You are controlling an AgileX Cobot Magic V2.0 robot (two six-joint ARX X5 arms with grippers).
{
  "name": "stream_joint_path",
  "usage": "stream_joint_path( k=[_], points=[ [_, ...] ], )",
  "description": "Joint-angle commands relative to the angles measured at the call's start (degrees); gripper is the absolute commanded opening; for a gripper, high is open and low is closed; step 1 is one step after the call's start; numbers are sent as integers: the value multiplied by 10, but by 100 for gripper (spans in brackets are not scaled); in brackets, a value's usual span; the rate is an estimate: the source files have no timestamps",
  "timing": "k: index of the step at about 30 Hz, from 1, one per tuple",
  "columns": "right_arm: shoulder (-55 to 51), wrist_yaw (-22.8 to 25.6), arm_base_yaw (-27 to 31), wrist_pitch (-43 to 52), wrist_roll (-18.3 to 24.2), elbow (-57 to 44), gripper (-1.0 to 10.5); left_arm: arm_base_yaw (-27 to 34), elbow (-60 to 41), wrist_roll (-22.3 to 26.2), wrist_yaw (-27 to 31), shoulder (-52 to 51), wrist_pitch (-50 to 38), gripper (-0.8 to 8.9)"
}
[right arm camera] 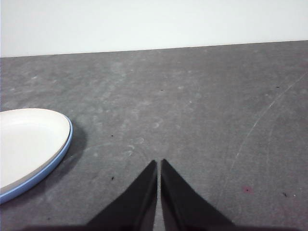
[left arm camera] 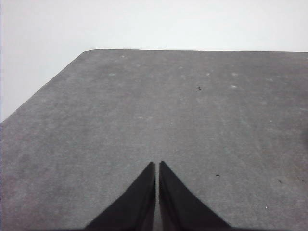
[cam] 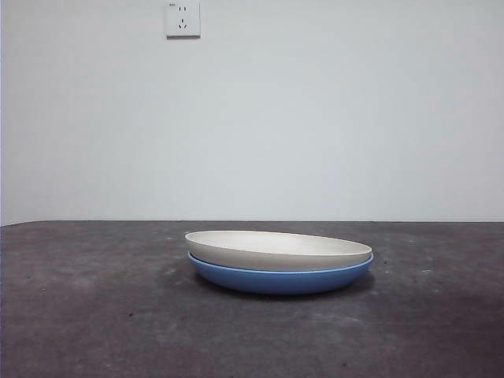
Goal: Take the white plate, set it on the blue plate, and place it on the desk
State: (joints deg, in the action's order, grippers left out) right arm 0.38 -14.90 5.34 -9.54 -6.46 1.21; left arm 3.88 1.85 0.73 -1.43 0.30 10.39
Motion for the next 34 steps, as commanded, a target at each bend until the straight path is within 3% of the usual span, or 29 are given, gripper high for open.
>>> stream_joint_path(
  k=[1,31,34],
  points=[
    [-2,0,0,5,-8,-5,8,1,-12,0,0,-1,3,13],
    [-2,0,0,5,-8,-5,8,1,-12,-4,0,-1,4,13],
    [-2,0,0,5,-8,-5,8,1,-12,-21,0,-1,4,13]
  ],
)
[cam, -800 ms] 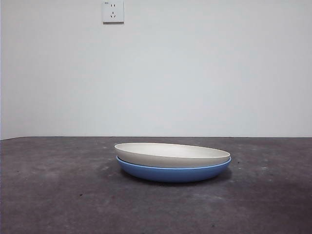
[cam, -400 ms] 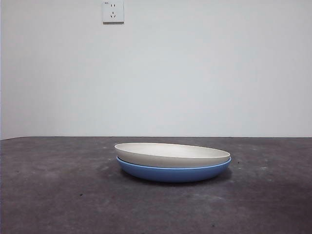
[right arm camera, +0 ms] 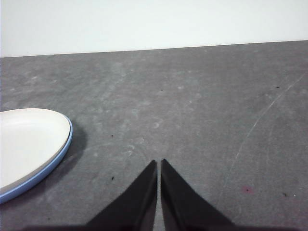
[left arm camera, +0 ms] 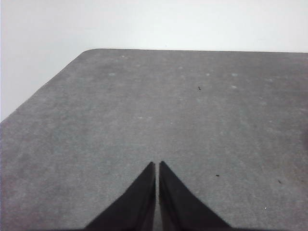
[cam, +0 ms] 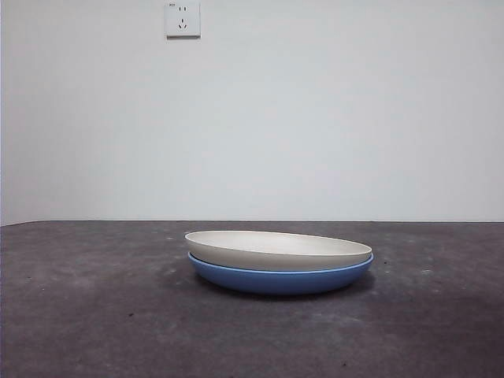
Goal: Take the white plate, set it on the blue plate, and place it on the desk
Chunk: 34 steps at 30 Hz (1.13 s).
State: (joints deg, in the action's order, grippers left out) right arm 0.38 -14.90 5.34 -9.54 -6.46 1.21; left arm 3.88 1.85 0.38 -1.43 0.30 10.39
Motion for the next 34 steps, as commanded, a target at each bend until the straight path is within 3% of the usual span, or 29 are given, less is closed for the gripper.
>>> stream_joint_path(
  k=[1,4,34],
  points=[
    [-2,0,0,5,-8,-5,8,1,-12,-25,0,-1,4,13],
    [-2,0,0,5,-8,-5,8,1,-12,-48,0,-1,4,13],
    [-2,0,0,5,-8,-5,8,1,-12,-48,0,-1,4,13]
  ],
)
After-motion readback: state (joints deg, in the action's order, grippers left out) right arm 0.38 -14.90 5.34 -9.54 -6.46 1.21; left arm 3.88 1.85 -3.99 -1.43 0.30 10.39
